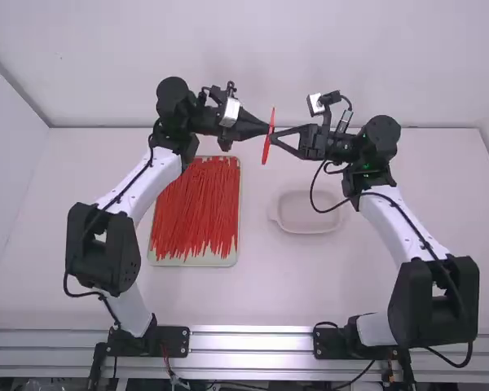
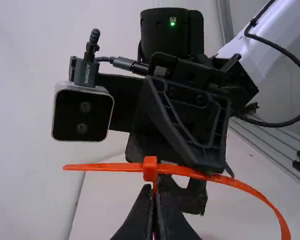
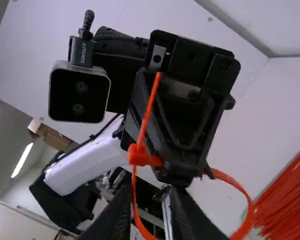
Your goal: Fasten the cable tie
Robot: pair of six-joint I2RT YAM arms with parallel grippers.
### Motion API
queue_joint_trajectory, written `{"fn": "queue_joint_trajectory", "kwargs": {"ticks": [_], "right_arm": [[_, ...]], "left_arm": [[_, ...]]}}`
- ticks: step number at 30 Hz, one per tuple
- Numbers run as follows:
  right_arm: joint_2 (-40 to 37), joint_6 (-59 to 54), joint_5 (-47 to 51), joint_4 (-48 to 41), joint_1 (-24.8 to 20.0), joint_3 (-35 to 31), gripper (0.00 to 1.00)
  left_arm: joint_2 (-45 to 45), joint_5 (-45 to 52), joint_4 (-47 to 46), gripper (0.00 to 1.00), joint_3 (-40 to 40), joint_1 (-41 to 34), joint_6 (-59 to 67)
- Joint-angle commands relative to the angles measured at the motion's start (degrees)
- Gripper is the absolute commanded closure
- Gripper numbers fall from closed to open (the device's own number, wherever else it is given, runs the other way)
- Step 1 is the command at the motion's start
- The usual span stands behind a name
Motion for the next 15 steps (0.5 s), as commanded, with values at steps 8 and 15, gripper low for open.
{"fn": "queue_joint_trajectory", "kwargs": {"ticks": [8, 15], "right_arm": [[-0.35, 4.09, 0.48, 4.13, -2.86, 1.18, 0.58], [-0.35, 7.06, 1.31, 8.09, -2.71, 1.18, 0.53]], "left_arm": [[-0.24, 5.60, 4.35, 0.98, -0.55, -1.99, -8.57], [-0.24, 5.44, 4.39, 0.98, -0.94, -2.73, -8.55]]}}
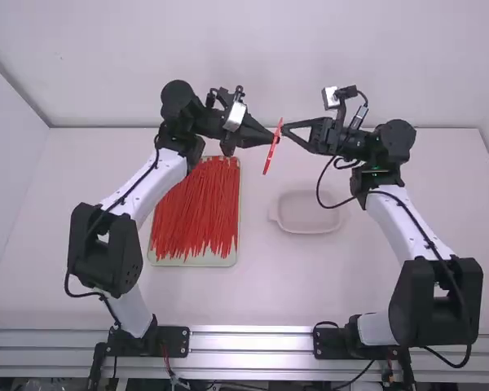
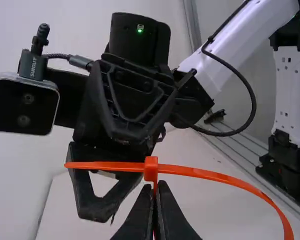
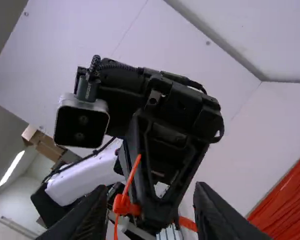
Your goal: Fasten the cable tie
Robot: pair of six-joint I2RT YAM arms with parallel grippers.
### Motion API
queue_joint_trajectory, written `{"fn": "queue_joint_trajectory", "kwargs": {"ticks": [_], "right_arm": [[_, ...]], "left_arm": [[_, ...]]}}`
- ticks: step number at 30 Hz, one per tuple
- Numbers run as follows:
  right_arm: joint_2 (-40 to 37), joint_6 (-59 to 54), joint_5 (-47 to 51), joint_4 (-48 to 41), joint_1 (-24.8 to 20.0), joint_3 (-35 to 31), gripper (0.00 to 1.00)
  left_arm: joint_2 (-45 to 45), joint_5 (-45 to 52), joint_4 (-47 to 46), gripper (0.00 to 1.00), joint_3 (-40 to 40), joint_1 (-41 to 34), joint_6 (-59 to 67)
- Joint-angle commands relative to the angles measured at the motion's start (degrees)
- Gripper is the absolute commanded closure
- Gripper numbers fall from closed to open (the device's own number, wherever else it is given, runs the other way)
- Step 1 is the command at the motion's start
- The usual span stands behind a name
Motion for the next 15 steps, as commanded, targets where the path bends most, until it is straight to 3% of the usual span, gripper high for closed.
{"fn": "queue_joint_trajectory", "kwargs": {"ticks": [1, 15], "right_arm": [[-0.35, 1.33, 0.37, 0.50, 0.15, 1.18, 0.53], [-0.35, 2.58, 0.87, 0.50, 1.92, 1.18, 0.55]], "left_arm": [[-0.24, 0.81, 0.46, 0.98, -0.76, -0.52, -0.52], [-0.22, 0.59, 0.04, 0.98, -0.76, -1.99, -0.15]]}}
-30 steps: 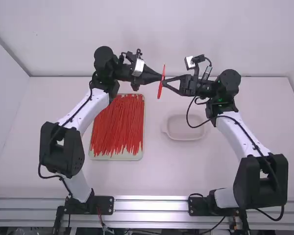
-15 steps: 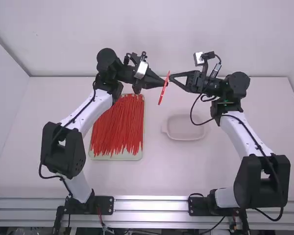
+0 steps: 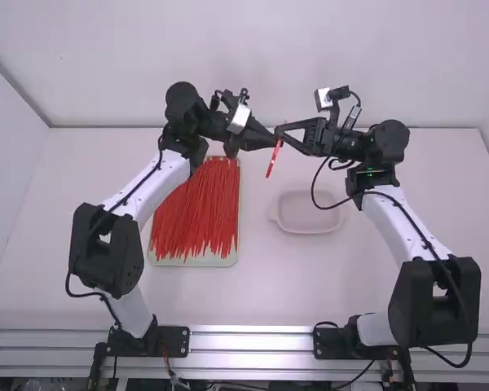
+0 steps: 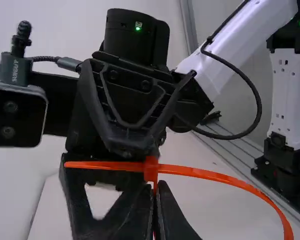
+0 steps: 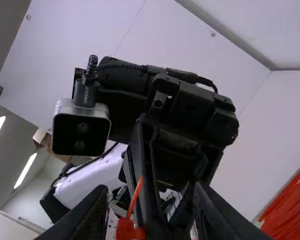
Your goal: Fasten the cable tie
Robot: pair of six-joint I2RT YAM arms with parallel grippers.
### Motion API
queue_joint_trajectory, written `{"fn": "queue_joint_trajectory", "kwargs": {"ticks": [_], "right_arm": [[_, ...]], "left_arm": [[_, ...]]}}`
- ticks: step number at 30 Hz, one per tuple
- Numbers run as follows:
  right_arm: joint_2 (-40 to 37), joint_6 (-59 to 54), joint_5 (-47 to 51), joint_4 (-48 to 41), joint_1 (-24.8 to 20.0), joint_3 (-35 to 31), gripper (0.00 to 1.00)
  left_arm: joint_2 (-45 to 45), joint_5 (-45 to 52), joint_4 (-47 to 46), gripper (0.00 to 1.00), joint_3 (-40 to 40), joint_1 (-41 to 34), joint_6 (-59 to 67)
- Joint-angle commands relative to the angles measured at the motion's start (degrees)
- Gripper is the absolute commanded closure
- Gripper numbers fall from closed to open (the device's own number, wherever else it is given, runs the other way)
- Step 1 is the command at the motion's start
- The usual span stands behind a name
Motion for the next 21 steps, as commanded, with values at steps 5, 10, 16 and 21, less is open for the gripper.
{"fn": "queue_joint_trajectory", "kwargs": {"ticks": [5, 10, 16, 21], "right_arm": [[-0.35, 0.11, 0.31, 0.42, -0.28, 1.20, 0.61], [-0.35, 0.20, 0.11, 0.42, -0.92, 1.20, 0.67], [-0.35, -0.02, -0.04, 0.42, -0.44, 1.20, 0.74], [-0.35, 0.02, 0.07, 0.44, -0.42, 1.20, 0.91]], "left_arm": [[-0.22, 0.61, 0.24, 0.98, -0.52, 0.59, -0.17], [-0.24, 0.81, 0.02, 0.98, -0.52, 0.26, -0.44], [-0.24, 0.81, -0.42, 0.98, -0.52, 1.09, -0.42], [-0.24, 0.83, -0.42, 0.98, -0.52, 1.29, -0.39]]}}
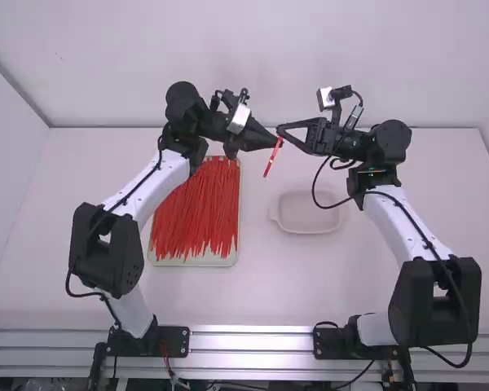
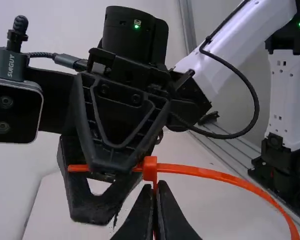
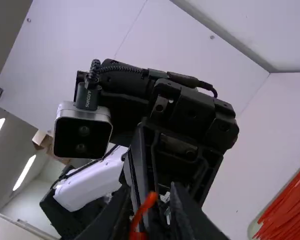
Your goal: Fasten the cable tie
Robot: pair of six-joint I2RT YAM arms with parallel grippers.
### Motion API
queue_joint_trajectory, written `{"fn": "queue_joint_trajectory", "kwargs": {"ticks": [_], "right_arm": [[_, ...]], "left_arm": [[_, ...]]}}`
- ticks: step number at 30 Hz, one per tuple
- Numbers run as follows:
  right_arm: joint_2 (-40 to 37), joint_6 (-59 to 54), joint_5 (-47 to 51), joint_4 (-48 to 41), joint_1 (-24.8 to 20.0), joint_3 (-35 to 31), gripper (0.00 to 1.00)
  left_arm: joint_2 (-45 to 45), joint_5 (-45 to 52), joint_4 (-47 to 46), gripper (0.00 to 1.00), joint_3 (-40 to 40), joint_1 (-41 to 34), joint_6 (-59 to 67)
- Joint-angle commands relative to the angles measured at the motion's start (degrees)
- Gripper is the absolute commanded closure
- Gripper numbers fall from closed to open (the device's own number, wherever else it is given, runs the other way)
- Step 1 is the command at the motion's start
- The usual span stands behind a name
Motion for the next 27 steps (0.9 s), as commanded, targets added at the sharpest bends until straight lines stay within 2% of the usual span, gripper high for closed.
{"fn": "queue_joint_trajectory", "kwargs": {"ticks": [1, 11, 22, 27], "right_arm": [[-0.35, -0.09, -0.59, 0.09, 0.50, 1.18, 1.00], [-0.35, -1.14, -0.37, 0.11, 0.66, 1.18, 1.00], [-0.35, -1.14, -0.35, 0.09, -0.33, 1.18, 1.00], [-0.35, -1.14, -0.13, 0.11, -0.33, 1.18, 1.00]], "left_arm": [[-0.22, 0.39, 0.55, 0.98, -0.52, 0.48, -0.28], [-0.22, 0.42, -3.17, 0.98, -0.52, 0.09, 0.02], [-0.22, -0.24, -16.46, 0.98, -0.59, 0.15, 0.17], [-0.22, -0.24, -18.56, 0.98, -3.08, 0.11, 0.13]]}}
